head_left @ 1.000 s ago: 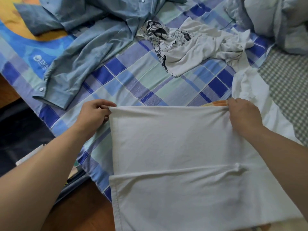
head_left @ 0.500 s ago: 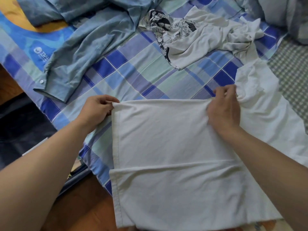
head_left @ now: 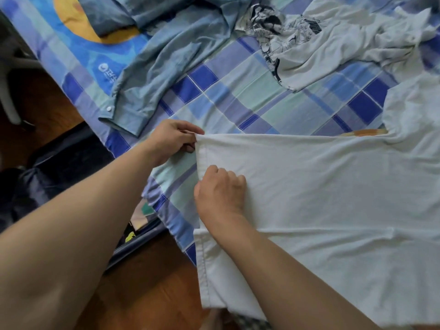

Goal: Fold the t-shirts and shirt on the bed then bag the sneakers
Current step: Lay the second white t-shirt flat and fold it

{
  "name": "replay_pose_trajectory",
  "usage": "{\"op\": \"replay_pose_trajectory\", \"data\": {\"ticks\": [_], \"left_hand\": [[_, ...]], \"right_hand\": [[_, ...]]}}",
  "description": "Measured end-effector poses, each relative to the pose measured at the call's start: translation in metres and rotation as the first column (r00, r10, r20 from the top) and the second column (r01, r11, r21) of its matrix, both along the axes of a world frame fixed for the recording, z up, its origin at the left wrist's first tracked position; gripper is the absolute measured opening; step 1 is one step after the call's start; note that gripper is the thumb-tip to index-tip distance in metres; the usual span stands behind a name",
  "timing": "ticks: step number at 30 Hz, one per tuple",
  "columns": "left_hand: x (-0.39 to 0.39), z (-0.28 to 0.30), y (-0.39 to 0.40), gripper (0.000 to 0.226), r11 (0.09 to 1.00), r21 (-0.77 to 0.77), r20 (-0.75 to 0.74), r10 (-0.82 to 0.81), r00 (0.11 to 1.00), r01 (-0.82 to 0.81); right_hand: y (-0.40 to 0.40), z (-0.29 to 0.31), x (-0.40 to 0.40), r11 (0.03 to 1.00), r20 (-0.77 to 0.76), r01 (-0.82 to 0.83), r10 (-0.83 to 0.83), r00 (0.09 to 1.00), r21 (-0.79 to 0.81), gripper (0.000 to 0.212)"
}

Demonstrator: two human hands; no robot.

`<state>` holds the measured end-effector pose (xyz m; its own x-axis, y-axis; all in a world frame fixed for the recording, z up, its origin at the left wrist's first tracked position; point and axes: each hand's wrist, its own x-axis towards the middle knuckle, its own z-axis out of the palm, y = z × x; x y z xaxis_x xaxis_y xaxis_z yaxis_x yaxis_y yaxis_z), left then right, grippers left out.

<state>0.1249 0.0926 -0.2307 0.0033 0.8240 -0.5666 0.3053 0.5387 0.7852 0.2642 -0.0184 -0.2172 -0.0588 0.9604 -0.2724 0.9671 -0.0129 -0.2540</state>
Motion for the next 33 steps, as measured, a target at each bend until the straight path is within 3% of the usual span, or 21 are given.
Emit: {"op": "replay_pose_trajectory", "data": {"ticks": [3, 7, 11, 14, 16, 19, 20, 22, 25, 29, 31, 33], "left_hand": [[-0.002, -0.002, -0.001, 0.027, 1.0, 0.024, 0.004, -0.01, 1.0, 0.01], [-0.003, -0.009, 0.0, 0.035, 0.998, 0.062, -0.052, -0.022, 0.998, 0.025], [-0.002, -0.019, -0.004, 0.043, 0.993, 0.116, -0.049, -0.01, 0.999, 0.015], [0.002, -0.026, -0.011, 0.037, 0.956, 0.239, -0.325, -0.084, 0.942, 0.168], [0.01, -0.027, -0.017, 0.03, 0.893, 0.26, -0.568, -0.165, 0.806, 0.366], [0.032, -0.016, -0.029, 0.021, 0.817, 0.203, -0.829, -0.149, 0.539, 0.539], [0.046, -0.011, -0.034, 0.02, 0.792, 0.243, -0.86, -0.092, 0.502, 0.561], [0.086, -0.001, -0.044, 0.021, 0.683, 0.367, -0.852, -0.025, 0.523, 0.631], [0.156, -0.004, -0.038, 0.021, 0.534, 0.469, -0.807, -0.064, 0.587, 0.704], [0.216, -0.017, -0.006, 0.017, 0.53, 0.433, -0.796, -0.156, 0.585, 0.729], [0.231, -0.02, 0.003, 0.015, 0.524, 0.383, -0.819, -0.187, 0.542, 0.76], [0.237, -0.02, 0.006, 0.015, 0.585, 0.294, -0.844, -0.212, 0.493, 0.756]], "right_hand": [[-0.004, 0.006, -0.002, 0.999, -0.068, -0.033, 0.034, 0.997, 0.01, 0.009], [-0.014, -0.002, -0.007, 0.953, -0.091, -0.092, 0.123, 0.988, 0.29, 0.012], [-0.014, -0.025, -0.003, 0.947, 0.014, -0.18, 0.183, 0.983, 0.267, 0.022], [-0.011, -0.025, 0.011, 0.937, -0.151, -0.269, 0.305, 0.94, 0.221, 0.012], [-0.003, -0.014, 0.05, 0.939, -0.284, -0.247, 0.31, 0.907, 0.238, 0.018], [0.018, -0.005, 0.155, 0.937, -0.205, -0.031, 0.108, 0.973, 0.348, 0.029], [0.025, -0.001, 0.196, 0.937, -0.14, 0.048, 0.001, 0.99, 0.347, 0.032], [0.042, 0.01, 0.271, 0.937, -0.033, 0.147, -0.144, 0.989, 0.316, 0.034], [0.076, 0.023, 0.349, 0.955, 0.076, 0.139, -0.164, 0.984, 0.263, 0.029], [0.126, 0.016, 0.391, 0.971, 0.127, 0.118, -0.147, 0.981, 0.209, 0.032], [0.145, 0.009, 0.408, 0.953, 0.116, 0.248, -0.27, 0.956, 0.174, 0.042], [0.159, 0.006, 0.426, 0.92, 0.08, 0.37, -0.382, 0.921, 0.132, 0.046]]}}
